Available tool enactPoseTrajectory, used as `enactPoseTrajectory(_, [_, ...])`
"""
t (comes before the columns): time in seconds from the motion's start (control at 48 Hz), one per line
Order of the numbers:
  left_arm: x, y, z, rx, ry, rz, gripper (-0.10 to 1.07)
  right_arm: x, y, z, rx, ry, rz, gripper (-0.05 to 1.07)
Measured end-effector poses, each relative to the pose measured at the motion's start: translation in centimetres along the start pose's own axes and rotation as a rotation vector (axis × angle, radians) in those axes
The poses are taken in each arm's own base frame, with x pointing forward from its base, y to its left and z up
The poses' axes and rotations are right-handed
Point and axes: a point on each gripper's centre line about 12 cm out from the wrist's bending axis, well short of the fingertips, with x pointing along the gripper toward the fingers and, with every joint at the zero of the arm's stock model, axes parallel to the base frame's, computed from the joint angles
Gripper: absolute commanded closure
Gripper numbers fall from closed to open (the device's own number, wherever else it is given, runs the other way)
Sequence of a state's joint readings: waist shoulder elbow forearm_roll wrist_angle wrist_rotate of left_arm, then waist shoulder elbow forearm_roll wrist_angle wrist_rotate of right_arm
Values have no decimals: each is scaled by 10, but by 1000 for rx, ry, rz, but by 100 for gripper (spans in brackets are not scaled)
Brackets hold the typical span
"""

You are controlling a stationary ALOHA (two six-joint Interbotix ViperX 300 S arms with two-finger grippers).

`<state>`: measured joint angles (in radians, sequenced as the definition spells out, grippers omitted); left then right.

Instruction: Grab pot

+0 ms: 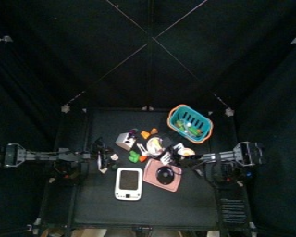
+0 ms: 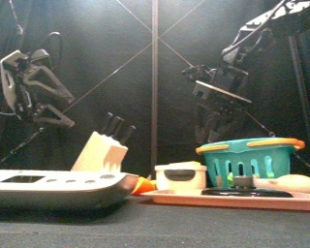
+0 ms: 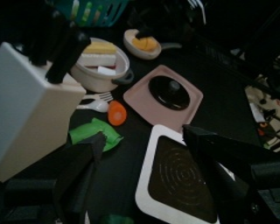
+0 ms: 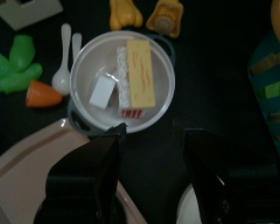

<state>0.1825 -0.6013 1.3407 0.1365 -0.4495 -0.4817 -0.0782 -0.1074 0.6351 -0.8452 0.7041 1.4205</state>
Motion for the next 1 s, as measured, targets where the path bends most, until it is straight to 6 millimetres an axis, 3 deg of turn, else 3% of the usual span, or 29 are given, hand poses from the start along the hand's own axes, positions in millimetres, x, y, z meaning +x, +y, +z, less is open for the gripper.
enactPoseTrajectory(0.125, [5,-1,-7,6,37,-3,-6,15,-15,18,78,-17,43,20])
enactPoseTrajectory(0.292, [10,-5,5,14,11,-15,-6,34,-30,28,135,-22,70,20])
enactPoseTrajectory(0.646, [20,-7,44,117,-88,-14,-6,58,-46,17,171,36,26,20])
enactPoseTrajectory(1.0, [15,0,36,145,-74,5,-6,79,-47,3,156,89,0,21])
